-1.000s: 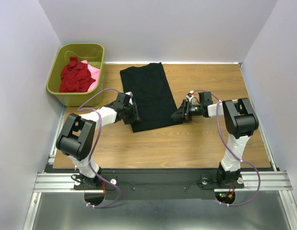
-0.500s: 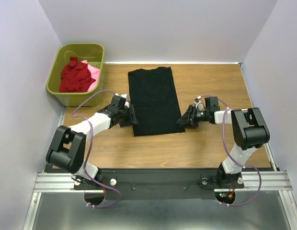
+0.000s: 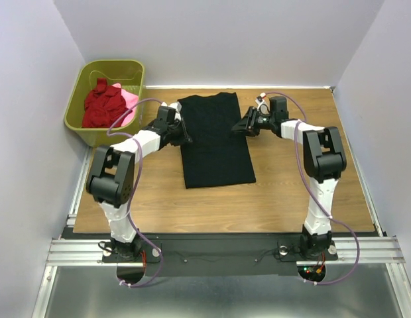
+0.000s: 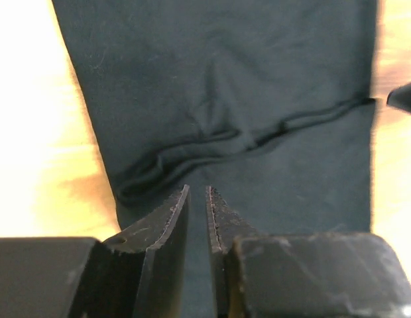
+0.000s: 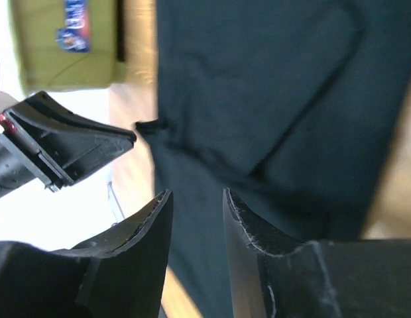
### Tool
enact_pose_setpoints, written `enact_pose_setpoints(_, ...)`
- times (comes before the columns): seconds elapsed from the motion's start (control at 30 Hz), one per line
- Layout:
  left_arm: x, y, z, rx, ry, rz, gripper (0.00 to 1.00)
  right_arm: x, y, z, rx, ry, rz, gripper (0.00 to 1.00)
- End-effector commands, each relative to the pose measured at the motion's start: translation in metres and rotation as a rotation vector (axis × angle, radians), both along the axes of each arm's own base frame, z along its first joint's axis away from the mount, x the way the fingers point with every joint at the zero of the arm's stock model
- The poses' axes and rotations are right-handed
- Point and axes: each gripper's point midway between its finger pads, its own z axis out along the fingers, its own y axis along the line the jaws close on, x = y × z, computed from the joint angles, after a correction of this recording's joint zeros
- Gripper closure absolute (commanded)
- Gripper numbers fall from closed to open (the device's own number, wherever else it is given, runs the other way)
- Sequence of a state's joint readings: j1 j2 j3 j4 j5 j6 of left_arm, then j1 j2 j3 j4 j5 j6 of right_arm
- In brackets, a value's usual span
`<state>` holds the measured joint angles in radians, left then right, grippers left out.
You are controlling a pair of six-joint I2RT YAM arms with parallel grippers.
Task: Fold and stack the t-shirts
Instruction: Fold the tshirt
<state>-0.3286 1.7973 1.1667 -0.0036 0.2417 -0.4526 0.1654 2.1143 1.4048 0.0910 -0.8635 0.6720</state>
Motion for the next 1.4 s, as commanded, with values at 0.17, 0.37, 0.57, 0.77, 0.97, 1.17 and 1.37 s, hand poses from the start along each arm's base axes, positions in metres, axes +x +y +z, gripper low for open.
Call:
enact_pose_setpoints(0.17, 0.028, 0.010, -0.038, -0.019, 0.063, 0.003, 0.73, 0.017, -0.026, -0.083, -0.067, 0.108, -0.071, 0.62)
enact_pose_setpoints(0.37, 0.034, 0.014, -0.024, -0.026, 0.052, 0.002, 0.65, 0.010, -0.059, -0.072, -0.096, 0.081, -0.126, 0.63)
enact_pose_setpoints(0.57, 0.005, 0.000, 0.025, -0.075, -0.010, -0.042, 0.52, -0.021, -0.033, -0.010, -0.037, 0.004, -0.044, 0.62)
enact_pose_setpoints(0.77, -0.079, -0.019, 0.025, -0.097, 0.047, -0.119, 0.51, -0.107, 0.039, 0.012, 0.031, 0.037, 0.202, 0.62)
enact_pose_setpoints(0.97, -0.141, -0.036, -0.014, -0.078, 0.159, -0.210, 0.55, -0.167, 0.080, -0.015, -0.011, 0.095, 0.340, 0.69)
enact_pose_setpoints(1.17, -0.149, -0.030, -0.044, -0.031, 0.241, -0.215, 0.64, -0.190, 0.077, -0.066, -0.029, 0.248, 0.378, 0.76)
enact_pose_setpoints(1.37, -0.169, -0.006, -0.075, 0.040, 0.341, -0.188, 0.69, -0.211, 0.053, -0.104, -0.068, 0.388, 0.325, 0.81)
